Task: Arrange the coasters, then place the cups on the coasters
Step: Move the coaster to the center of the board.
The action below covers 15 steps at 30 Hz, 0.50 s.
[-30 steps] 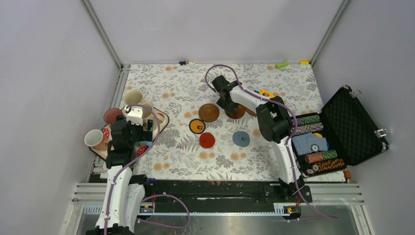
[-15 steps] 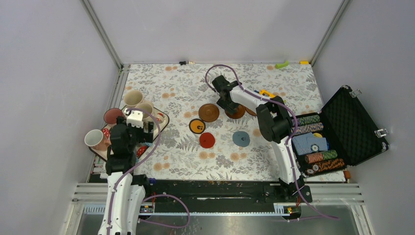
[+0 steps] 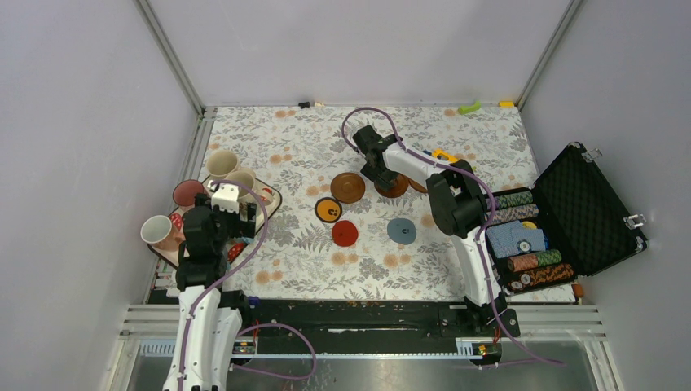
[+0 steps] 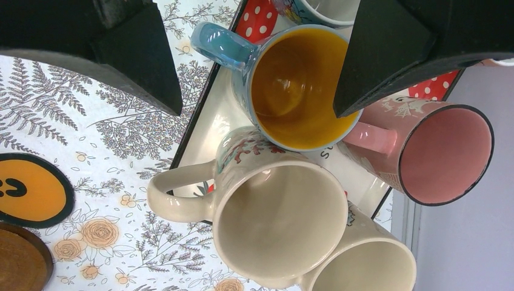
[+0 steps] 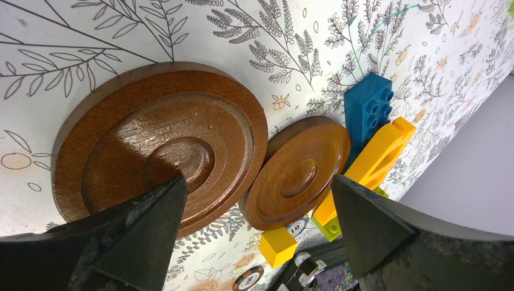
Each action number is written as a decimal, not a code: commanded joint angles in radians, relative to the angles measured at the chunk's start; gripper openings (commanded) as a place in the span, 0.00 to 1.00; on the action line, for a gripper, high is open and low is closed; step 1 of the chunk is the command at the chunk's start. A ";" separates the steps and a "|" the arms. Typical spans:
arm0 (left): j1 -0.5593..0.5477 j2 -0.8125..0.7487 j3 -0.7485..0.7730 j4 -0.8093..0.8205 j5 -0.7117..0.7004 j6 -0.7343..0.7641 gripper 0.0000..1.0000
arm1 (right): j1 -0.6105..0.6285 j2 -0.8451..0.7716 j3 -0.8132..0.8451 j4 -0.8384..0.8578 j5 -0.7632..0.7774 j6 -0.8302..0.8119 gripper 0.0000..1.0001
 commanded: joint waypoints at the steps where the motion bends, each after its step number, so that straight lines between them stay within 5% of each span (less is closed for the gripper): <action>1: 0.004 0.007 -0.004 0.044 0.025 0.010 0.99 | 0.013 0.012 -0.034 -0.074 -0.068 0.021 0.99; 15: 0.006 0.027 -0.002 0.041 0.039 0.013 0.99 | 0.013 0.014 -0.028 -0.076 -0.067 0.022 0.99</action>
